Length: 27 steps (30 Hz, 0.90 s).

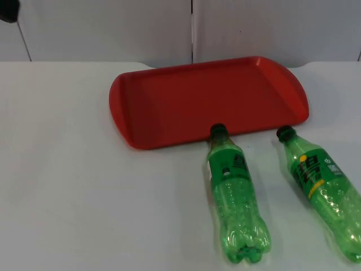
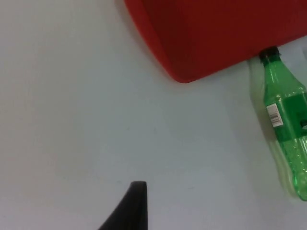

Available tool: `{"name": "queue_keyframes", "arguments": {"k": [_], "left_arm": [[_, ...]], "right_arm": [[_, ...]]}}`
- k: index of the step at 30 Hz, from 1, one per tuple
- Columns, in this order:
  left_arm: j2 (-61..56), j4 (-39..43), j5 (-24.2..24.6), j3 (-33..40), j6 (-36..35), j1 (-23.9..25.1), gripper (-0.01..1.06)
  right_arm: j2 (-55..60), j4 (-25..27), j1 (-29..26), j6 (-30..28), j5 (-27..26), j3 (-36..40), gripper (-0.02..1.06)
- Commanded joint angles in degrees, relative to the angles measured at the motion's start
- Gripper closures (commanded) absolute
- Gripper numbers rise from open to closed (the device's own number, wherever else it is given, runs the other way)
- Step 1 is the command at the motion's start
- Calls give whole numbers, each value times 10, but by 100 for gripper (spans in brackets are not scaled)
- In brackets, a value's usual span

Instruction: Place the bottle upright on the tray.

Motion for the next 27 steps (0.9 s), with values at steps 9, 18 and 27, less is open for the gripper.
{"name": "queue_keyframes", "arguments": {"k": [9, 18, 27], "left_arm": [[54, -3, -48, -7, -35, -106, 0], [112, 8, -97, -11, -87, -192, 0], [212, 43, -125, -54, -154, -285, 0]], "right_arm": [[-2, 2, -3, -1, -4, 0, 0], [-2, 2, -3, -1, -4, 0, 0], [-2, 2, -3, -1, -4, 0, 0]]}}
